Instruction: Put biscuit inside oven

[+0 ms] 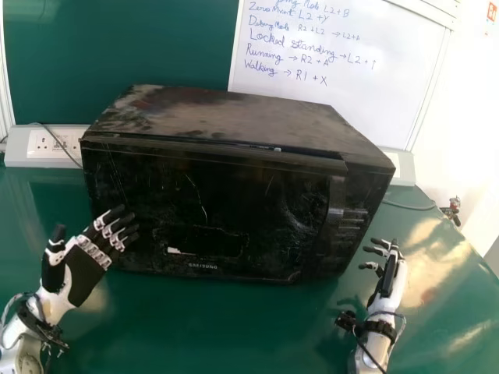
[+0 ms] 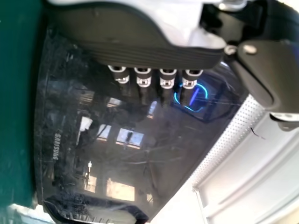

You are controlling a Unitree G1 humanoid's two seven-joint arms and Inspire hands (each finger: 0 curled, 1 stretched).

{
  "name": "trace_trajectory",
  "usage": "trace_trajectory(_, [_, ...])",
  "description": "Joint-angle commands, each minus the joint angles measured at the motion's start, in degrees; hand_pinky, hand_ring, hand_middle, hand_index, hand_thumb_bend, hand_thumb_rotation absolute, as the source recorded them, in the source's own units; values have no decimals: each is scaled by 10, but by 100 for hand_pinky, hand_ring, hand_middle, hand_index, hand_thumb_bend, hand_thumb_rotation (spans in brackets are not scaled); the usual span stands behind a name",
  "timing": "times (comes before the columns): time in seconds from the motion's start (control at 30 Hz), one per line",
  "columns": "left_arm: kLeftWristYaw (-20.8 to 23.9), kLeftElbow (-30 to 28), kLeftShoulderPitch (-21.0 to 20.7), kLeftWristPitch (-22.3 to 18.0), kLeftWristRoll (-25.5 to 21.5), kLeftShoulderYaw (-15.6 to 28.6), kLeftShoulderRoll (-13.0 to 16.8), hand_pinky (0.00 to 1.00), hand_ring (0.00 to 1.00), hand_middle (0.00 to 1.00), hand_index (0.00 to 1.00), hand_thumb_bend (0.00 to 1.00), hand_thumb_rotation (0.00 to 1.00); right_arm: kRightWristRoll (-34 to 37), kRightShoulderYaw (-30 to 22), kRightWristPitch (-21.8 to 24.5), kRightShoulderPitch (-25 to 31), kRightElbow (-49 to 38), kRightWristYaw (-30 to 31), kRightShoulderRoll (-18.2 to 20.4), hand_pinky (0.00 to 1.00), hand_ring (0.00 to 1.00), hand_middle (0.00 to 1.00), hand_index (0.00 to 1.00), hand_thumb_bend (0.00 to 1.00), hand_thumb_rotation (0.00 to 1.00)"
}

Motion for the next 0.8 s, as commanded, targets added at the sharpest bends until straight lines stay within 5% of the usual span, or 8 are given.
trace_trajectory(0.0, [10, -6, -6, 9, 6, -7, 4, 17, 92, 100, 100, 0, 0, -12, 8, 2, 26, 15, -7, 19, 26, 32, 40, 48, 50, 18])
trace_trajectory(0.2, [22, -18, 0, 14, 6, -7, 5, 40, 95, 100, 99, 20, 0, -20, 13, 7, 29, 8, -17, 19, 26, 32, 41, 48, 50, 18])
trace_trajectory(0.37, [18, -3, -2, 0, 2, 5, 5, 42, 93, 100, 97, 29, 0, -18, 15, 3, 30, 9, -15, 19, 26, 32, 41, 48, 50, 18])
trace_trajectory(0.53, [-21, 58, -15, -16, -28, 38, 11, 39, 71, 80, 87, 37, 0, -20, 17, 0, 30, 10, -18, 18, 26, 32, 41, 48, 50, 18])
trace_trajectory(0.63, [13, 57, 7, -27, -25, 66, 7, 41, 64, 73, 82, 41, 0, -17, 17, 3, 30, 10, -16, 18, 26, 32, 40, 48, 50, 18])
trace_trajectory(0.77, [44, 93, 26, -53, -30, 112, 5, 43, 65, 74, 83, 34, 0, -11, 14, 6, 27, 12, -10, 18, 26, 32, 40, 48, 50, 18])
